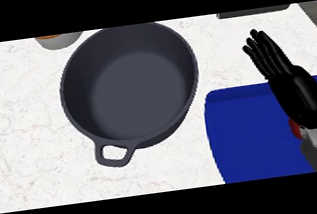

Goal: Pick the tomato from the tray and place it in the pot

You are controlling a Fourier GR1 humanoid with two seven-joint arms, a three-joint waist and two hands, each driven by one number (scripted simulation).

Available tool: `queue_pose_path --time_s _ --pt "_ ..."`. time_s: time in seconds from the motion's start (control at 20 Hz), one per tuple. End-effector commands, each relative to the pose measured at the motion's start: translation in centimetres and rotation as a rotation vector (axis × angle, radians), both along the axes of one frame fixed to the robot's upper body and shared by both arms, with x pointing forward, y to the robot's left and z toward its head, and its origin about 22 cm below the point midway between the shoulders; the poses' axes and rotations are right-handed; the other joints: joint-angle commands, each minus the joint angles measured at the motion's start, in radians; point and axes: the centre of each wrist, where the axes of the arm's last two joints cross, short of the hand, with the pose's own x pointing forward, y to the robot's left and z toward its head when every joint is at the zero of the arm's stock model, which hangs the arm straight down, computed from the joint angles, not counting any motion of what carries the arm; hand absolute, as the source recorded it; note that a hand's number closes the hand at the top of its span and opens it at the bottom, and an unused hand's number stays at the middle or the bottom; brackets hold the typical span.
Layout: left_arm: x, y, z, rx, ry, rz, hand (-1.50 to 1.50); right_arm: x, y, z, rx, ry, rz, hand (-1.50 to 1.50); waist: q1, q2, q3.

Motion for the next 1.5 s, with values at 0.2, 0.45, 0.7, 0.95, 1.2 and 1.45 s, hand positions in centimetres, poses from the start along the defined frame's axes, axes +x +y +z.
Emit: queue_pose_path --time_s 0.2,0.45,0.7,0.95,1.2,1.45 --pt "-3.3 1.5 -4.3 -0.018 0.255 0.027 0.0 -1.3 -7.1 -2.0 -0.167 0.197 -0.338 1.5 0.009 0.022 0.0" --pt "-4.6 1.6 -6.5 -0.13 0.425 0.105 0.0 -3.0 -12.6 -2.8 -0.41 -0.047 -0.93 -1.5 -0.049 0.014 0.001" --pt "-5.3 -1.0 -5.3 -0.138 0.453 0.061 0.0 -8.4 -8.4 -5.7 -0.49 -0.1 -0.954 -1.5 -0.001 0.013 0.0" --pt "-4.3 -0.9 -4.0 -0.135 0.458 0.056 0.0 -10.5 -7.8 -2.4 -0.658 0.063 -0.915 -1.5 0.006 0.018 -0.002" --pt "-4.5 0.4 -4.5 -0.129 0.453 0.094 0.0 -12.2 -9.2 1.0 -0.933 0.27 -0.891 -1.5 -0.007 0.019 -0.007" --pt "-3.9 -1.1 -3.2 -0.127 0.45 0.054 0.0 -11.6 -7.1 4.8 -1.083 0.482 -0.817 -1.5 0.023 0.023 -0.005"
